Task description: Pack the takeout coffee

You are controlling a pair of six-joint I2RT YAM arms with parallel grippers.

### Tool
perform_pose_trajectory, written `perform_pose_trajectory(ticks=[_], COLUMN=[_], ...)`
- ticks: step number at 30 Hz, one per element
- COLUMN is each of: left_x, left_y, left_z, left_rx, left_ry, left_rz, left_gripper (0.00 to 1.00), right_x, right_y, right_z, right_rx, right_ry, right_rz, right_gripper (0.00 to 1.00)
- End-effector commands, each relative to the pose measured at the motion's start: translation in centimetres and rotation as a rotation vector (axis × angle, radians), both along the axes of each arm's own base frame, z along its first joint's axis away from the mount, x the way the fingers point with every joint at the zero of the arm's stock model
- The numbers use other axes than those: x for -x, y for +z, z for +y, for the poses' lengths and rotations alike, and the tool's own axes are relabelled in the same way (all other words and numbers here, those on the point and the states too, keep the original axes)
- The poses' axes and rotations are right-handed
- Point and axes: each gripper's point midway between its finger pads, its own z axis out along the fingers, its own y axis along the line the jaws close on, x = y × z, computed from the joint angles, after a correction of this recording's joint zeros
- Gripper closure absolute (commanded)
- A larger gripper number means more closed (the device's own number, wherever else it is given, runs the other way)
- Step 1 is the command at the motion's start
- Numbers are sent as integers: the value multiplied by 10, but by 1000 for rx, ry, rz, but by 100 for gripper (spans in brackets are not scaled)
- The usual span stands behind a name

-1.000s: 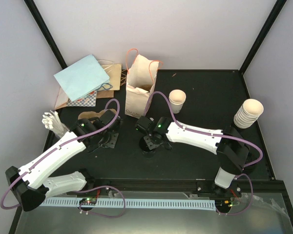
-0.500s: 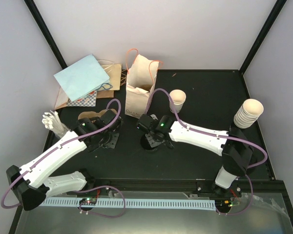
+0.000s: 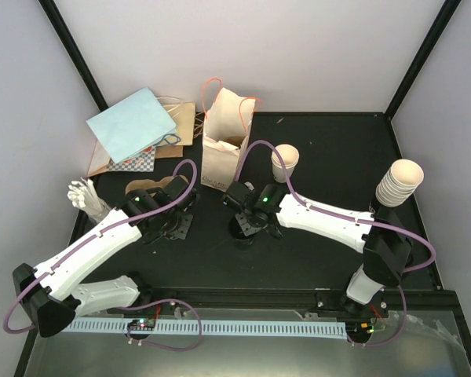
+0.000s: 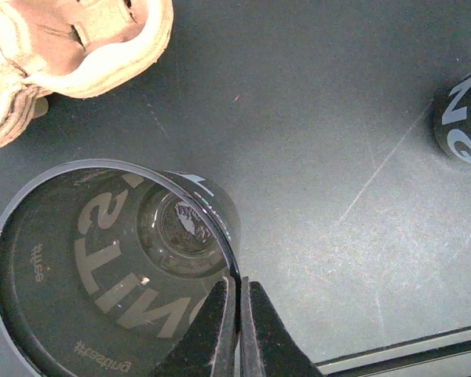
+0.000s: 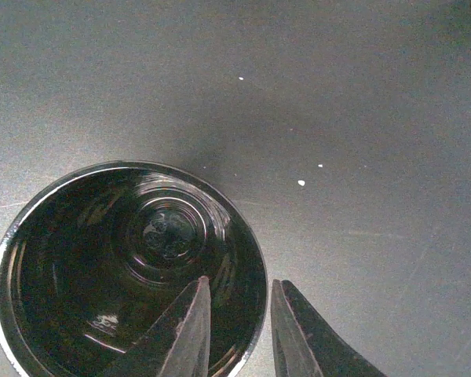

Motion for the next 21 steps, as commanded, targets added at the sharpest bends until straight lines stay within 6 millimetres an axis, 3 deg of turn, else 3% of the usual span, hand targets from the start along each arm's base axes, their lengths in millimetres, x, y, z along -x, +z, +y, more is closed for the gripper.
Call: perform_pose_trajectory(ticks=[1, 10, 21], left_x=[-3, -3, -1], left_y=[8, 8, 5], left_z=[-4, -5, -6], left_rx=[30, 34, 41], left_ry=[-8, -11, -13], left_rz=[-19, -17, -3], left_gripper=[98, 98, 98], right_x=[-4, -9, -8], right_y=[-1, -12, -33], right_z=[2, -7, -7], right_rx=[9, 73, 114], right_ry=[-5, -25, -32], right_rz=[-4, -14, 29], right_gripper=[75, 69, 77])
